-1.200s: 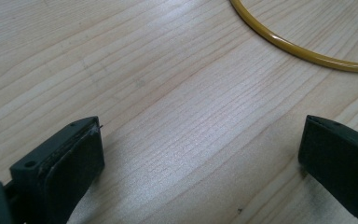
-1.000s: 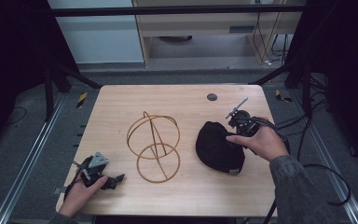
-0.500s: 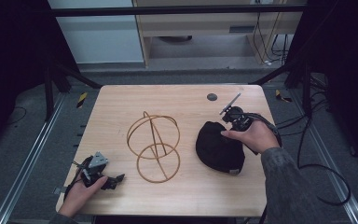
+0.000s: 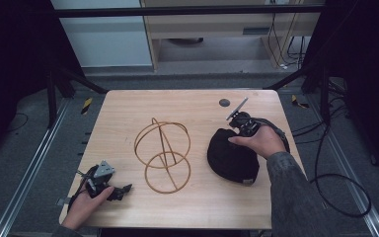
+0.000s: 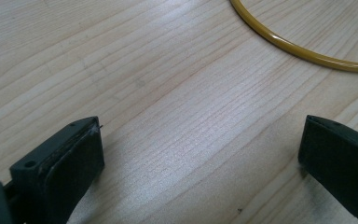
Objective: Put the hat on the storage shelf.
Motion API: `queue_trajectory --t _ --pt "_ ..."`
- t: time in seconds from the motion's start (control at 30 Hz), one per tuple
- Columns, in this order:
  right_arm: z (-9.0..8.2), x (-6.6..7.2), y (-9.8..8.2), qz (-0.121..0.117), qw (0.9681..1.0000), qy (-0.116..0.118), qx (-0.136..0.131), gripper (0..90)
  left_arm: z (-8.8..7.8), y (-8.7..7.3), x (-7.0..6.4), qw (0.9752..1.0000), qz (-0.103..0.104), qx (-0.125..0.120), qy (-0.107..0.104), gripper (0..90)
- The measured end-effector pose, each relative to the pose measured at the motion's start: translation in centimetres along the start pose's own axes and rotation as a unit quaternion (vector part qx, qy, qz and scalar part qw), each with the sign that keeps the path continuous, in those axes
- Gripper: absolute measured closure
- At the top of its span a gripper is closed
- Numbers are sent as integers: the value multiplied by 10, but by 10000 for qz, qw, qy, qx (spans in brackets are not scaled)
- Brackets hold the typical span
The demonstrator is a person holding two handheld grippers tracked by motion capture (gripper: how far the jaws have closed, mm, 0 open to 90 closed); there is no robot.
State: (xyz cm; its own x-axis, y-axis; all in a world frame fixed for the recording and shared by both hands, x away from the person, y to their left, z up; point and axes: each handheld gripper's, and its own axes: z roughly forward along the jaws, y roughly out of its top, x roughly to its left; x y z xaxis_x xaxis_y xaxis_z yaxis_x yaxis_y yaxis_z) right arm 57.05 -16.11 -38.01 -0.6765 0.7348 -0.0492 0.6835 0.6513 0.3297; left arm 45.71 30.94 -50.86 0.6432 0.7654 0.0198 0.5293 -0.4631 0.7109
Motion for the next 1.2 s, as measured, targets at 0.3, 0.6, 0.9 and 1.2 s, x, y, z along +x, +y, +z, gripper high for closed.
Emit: queue_trajectory --t 0.3,0.6,0.9,1.2 --pt "4 -1 0 -73 9998 183 104 766 0 0 0 10000 7 0 -11 0" --pt "-19 -4 -12 5 9995 187 -242 772 0 0 0 10000 16 -1 -18 0" --pt "-60 -9 -33 144 9963 109 -841 774 0 0 0 10000 10 -5 -24 0" --pt "-88 -14 -55 305 9903 72 -1357 777 0 0 0 10000 34 11 -27 0"
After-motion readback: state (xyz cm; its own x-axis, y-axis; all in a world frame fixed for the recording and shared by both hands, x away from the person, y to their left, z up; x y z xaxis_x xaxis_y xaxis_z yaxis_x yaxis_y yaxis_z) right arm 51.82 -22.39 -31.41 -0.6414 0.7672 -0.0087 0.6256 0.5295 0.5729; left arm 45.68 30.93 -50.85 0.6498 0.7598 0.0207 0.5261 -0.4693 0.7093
